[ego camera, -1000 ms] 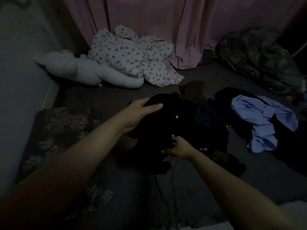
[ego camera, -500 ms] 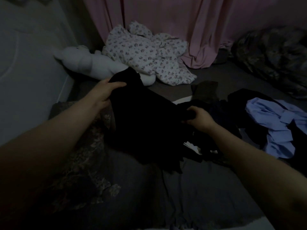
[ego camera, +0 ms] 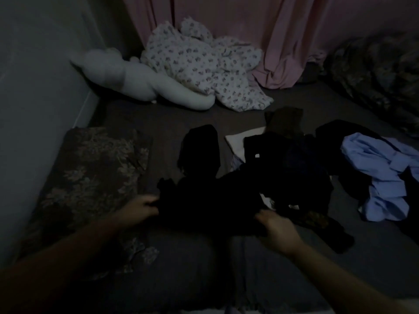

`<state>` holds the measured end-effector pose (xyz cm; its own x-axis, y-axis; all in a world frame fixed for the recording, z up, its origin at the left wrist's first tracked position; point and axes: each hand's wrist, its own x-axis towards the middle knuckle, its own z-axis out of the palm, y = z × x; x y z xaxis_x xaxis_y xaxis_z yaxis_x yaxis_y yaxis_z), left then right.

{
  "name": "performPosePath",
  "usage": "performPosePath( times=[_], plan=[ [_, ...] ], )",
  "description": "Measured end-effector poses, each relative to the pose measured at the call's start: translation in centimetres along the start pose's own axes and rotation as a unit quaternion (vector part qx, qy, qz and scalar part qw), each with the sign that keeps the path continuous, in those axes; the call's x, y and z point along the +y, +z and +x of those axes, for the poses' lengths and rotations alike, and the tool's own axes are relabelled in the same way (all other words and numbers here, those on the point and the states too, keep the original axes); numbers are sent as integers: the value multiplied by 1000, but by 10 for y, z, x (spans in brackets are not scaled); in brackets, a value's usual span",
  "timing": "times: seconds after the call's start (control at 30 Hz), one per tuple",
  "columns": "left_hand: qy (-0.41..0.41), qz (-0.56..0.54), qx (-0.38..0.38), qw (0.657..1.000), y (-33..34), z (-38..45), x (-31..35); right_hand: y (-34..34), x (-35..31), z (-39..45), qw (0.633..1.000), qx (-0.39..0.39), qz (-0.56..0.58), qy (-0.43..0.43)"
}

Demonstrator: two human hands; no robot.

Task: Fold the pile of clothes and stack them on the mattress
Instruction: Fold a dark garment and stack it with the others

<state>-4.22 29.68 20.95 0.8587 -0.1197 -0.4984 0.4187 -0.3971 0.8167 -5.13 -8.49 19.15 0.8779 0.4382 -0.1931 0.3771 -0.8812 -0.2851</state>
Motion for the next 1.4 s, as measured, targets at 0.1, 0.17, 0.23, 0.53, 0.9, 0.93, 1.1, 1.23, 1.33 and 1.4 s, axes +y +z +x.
performPosePath(
  times=[0.1,0.17,0.23,0.53,0.9,0.93,1.1,1.23,1.33,1.4],
  plan=[
    [-32,99,-32,994,51,16,-102,86,16,-26,988,-124,20,92],
    [-76,123,-38,989,84,30,-170,136,26,-35,972,-183,19,146],
    [-123,89,-49,987,116,38,-212,166,26,-41,950,-247,36,185],
    [-180,118,51,975,165,75,-239,222,74,-13,918,-332,156,151],
    [-271,-263,192,906,131,201,-191,224,120,108,813,-48,485,318],
    [-278,-273,182,903,134,201,-195,230,115,111,803,-54,491,334],
    [-276,-211,185,919,146,175,-210,258,109,80,807,-12,438,396],
    [-303,-122,244,913,141,135,-234,258,114,37,799,25,416,433],
    [-349,-193,202,894,133,116,-247,250,114,18,790,-35,436,430],
    [-363,-209,148,896,133,109,-257,248,115,16,776,-46,451,439]
  ],
)
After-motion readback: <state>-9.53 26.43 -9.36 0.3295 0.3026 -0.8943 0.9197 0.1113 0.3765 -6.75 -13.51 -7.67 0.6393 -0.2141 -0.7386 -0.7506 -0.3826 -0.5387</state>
